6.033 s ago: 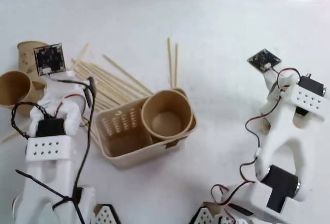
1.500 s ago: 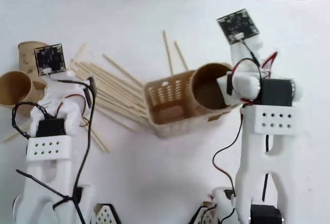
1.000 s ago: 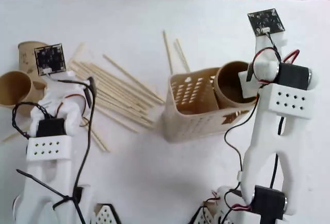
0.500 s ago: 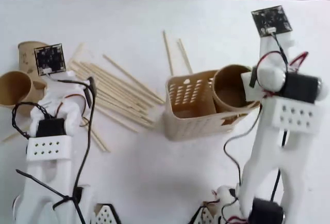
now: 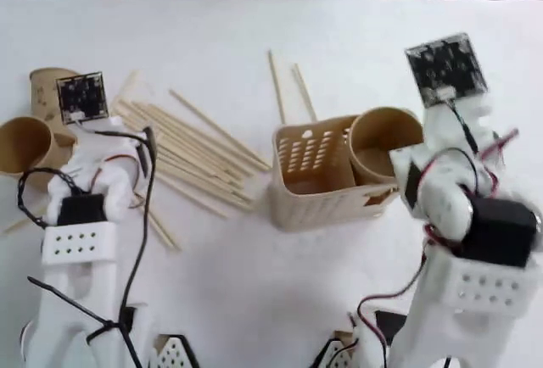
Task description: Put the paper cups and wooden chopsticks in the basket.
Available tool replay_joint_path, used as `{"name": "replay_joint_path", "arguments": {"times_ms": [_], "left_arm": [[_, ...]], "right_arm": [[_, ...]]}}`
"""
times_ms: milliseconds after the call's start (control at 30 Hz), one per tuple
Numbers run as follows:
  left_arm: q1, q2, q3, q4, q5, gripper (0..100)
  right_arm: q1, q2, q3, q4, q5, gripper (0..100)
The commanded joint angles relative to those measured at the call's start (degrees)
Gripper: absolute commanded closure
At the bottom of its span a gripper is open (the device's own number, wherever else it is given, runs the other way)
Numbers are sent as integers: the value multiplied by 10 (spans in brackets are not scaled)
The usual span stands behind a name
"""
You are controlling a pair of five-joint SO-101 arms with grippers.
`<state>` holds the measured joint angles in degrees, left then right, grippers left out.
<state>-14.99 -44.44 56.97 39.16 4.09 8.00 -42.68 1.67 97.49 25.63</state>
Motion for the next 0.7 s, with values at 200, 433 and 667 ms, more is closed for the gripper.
{"name": "replay_joint_path", "arguments": {"times_ms": [200,433,667], "left_arm": [[-229,71,-338,251,-185,827],[-321,265,-693,433,-231,823],[-340,579,-920,556,-228,823]], "right_arm": [[26,-336,353,-83,63,909],[44,-456,506,-103,136,980],[51,-465,542,-121,136,980]]}}
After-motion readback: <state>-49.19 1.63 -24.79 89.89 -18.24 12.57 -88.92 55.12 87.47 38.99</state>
